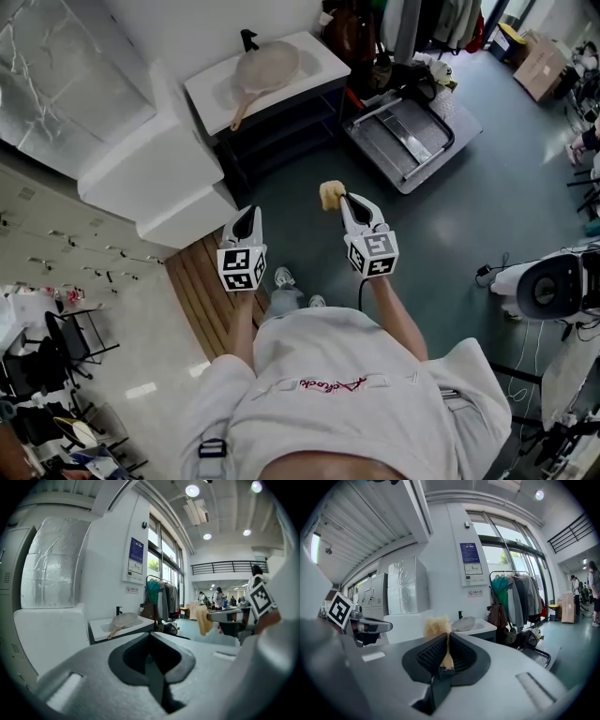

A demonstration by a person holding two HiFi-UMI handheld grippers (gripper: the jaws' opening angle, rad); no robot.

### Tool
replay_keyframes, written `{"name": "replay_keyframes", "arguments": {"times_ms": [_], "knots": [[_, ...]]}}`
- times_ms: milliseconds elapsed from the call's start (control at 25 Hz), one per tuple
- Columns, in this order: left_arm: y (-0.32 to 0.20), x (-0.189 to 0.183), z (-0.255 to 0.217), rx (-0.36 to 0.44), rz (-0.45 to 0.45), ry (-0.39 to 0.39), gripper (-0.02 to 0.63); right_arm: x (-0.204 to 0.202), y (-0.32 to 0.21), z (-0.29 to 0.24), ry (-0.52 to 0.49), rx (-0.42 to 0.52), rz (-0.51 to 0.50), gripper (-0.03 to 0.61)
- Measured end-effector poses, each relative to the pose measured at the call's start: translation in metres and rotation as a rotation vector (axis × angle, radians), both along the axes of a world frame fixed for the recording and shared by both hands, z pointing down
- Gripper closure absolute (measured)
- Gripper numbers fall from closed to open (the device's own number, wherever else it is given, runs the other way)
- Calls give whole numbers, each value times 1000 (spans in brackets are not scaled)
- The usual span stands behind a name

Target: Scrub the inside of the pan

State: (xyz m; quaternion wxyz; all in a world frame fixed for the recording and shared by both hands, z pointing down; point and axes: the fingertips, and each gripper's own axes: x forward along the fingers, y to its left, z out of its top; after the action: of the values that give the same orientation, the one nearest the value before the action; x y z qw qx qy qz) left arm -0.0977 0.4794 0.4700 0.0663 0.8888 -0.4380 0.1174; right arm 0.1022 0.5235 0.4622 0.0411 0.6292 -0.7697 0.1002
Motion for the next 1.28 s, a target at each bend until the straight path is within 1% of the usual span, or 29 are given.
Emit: {"name": "replay_keyframes", "arguments": {"times_ms": [200,480,840,1040,1280], "knots": [[-19,-2,1,-1,-7,4,614,-1,-20,4,2,-8,-5,555],[-69,1,13,-21,2,20,614,-1,-65,12,19,-29,3,555],[-164,8,14,-30,39,40,614,6,-154,10,47,-44,37,555],[-218,4,4,-21,58,50,614,0,-202,-1,64,-36,50,555],[-271,0,-5,-4,82,54,614,-7,-252,-10,72,-25,67,555]]}}
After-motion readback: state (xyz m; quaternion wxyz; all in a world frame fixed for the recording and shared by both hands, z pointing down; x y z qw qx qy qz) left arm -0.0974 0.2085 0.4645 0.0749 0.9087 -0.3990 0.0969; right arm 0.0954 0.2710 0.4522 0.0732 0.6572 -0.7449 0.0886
